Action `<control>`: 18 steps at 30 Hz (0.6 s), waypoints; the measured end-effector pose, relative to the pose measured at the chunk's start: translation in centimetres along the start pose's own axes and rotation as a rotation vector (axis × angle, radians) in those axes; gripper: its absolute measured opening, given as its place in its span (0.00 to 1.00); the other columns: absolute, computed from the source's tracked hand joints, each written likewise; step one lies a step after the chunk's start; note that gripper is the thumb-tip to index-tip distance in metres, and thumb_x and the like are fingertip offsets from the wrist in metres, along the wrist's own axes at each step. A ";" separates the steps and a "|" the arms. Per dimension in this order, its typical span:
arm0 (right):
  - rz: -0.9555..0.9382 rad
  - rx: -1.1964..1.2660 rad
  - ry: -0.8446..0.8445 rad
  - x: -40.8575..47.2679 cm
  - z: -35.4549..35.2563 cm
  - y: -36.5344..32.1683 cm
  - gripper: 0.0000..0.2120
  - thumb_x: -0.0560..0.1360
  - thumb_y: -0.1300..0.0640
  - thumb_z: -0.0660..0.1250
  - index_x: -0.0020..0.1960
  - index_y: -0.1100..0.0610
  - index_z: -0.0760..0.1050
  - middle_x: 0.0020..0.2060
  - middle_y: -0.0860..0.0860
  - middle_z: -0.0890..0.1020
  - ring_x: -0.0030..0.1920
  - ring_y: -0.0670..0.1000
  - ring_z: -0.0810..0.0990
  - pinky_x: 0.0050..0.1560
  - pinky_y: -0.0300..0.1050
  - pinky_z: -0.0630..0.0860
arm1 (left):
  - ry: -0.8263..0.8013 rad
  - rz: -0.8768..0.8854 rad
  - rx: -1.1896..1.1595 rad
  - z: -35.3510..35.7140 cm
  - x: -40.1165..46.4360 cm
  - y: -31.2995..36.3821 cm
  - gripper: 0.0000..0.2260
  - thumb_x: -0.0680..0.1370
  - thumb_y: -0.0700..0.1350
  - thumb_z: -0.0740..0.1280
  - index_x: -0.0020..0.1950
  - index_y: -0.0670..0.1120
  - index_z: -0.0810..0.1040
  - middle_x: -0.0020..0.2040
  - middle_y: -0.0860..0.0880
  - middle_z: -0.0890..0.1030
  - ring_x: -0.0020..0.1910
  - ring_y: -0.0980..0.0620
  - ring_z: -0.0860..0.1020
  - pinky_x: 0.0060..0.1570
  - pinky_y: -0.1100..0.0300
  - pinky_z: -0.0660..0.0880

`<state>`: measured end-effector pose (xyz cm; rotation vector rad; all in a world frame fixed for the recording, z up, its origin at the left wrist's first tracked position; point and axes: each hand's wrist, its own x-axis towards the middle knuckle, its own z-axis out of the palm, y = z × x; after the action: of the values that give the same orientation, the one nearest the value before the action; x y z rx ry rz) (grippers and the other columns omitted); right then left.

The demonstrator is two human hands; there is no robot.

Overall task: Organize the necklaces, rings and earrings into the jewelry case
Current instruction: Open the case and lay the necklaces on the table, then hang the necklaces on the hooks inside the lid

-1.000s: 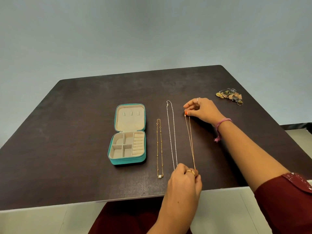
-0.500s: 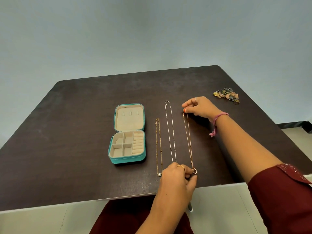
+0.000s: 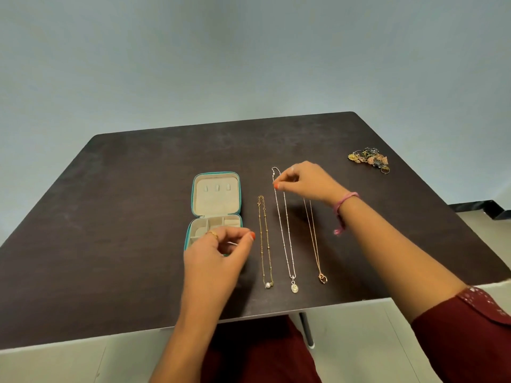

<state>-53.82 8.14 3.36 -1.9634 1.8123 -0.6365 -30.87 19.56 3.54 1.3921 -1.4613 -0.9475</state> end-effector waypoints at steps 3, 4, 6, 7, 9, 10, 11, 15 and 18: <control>0.017 -0.269 -0.011 0.7 2.2 -1.6 0.09 0.77 0.47 0.65 0.54 0.44 0.81 0.49 0.43 0.80 0.54 0.48 0.76 0.54 0.49 0.67 | 0.022 -0.038 -0.014 -0.9 0.3 -0.3 0.03 0.72 0.45 0.74 0.40 0.53 0.83 0.33 0.55 0.81 0.32 0.63 0.77 0.29 0.66 0.77; 0.016 -0.329 0.012 1.1 2.9 -2.0 0.10 0.77 0.47 0.64 0.55 0.44 0.81 0.52 0.44 0.81 0.56 0.50 0.76 0.55 0.51 0.66 | 0.023 -0.048 -0.021 -1.2 0.3 -0.3 0.03 0.72 0.46 0.74 0.40 0.53 0.83 0.34 0.55 0.82 0.33 0.63 0.77 0.28 0.67 0.76; 0.022 -0.406 0.035 1.7 3.7 -2.5 0.10 0.77 0.47 0.63 0.55 0.43 0.80 0.54 0.45 0.81 0.58 0.52 0.75 0.55 0.52 0.65 | 0.031 -0.054 -0.025 -1.7 0.4 -0.4 0.03 0.72 0.46 0.74 0.40 0.53 0.83 0.35 0.54 0.82 0.33 0.64 0.77 0.29 0.69 0.75; 0.029 -0.437 0.034 2.0 3.9 -2.6 0.10 0.77 0.47 0.63 0.54 0.43 0.81 0.53 0.45 0.81 0.58 0.52 0.75 0.54 0.51 0.65 | 0.035 -0.055 -0.024 -2.0 0.3 -0.4 0.03 0.73 0.46 0.73 0.41 0.53 0.83 0.36 0.54 0.82 0.34 0.64 0.77 0.29 0.70 0.74; 0.038 -0.494 0.028 2.3 4.2 -3.0 0.09 0.77 0.48 0.63 0.53 0.44 0.81 0.52 0.45 0.82 0.56 0.52 0.76 0.51 0.49 0.62 | 0.036 -0.062 -0.022 -2.6 0.3 -0.3 0.02 0.73 0.47 0.73 0.41 0.54 0.83 0.38 0.54 0.82 0.37 0.65 0.78 0.29 0.71 0.73; 0.038 -0.524 0.024 2.5 4.1 -3.1 0.09 0.77 0.48 0.64 0.52 0.44 0.82 0.51 0.45 0.82 0.55 0.51 0.77 0.50 0.48 0.61 | 0.039 -0.066 -0.026 -2.8 0.3 -0.3 0.02 0.73 0.47 0.73 0.42 0.54 0.83 0.39 0.54 0.82 0.39 0.64 0.79 0.29 0.71 0.74; 0.036 -0.555 0.021 2.7 4.1 -3.3 0.09 0.77 0.48 0.64 0.52 0.44 0.82 0.50 0.45 0.83 0.55 0.51 0.77 0.49 0.48 0.61 | 0.045 -0.069 -0.031 -3.0 0.3 -0.4 0.02 0.73 0.47 0.73 0.42 0.54 0.83 0.40 0.54 0.82 0.40 0.64 0.79 0.29 0.71 0.74; -0.053 -0.747 0.029 2.7 4.9 -3.6 0.11 0.79 0.52 0.60 0.56 0.51 0.79 0.54 0.50 0.79 0.57 0.54 0.75 0.53 0.50 0.66 | 0.060 -0.054 -0.028 -3.7 0.2 -0.3 0.03 0.73 0.47 0.73 0.41 0.54 0.82 0.39 0.56 0.82 0.40 0.64 0.79 0.34 0.68 0.77; -0.089 -0.809 0.037 1.8 5.9 -3.3 0.13 0.79 0.58 0.56 0.60 0.56 0.73 0.58 0.54 0.75 0.59 0.56 0.73 0.55 0.51 0.68 | 0.061 -0.045 -0.041 -4.3 0.0 -0.2 0.02 0.73 0.46 0.73 0.42 0.53 0.82 0.39 0.57 0.82 0.40 0.66 0.78 0.36 0.68 0.77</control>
<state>-47.62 6.55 0.49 -2.5322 2.2320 0.0836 -26.74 19.74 4.74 1.4169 -1.3631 -0.9504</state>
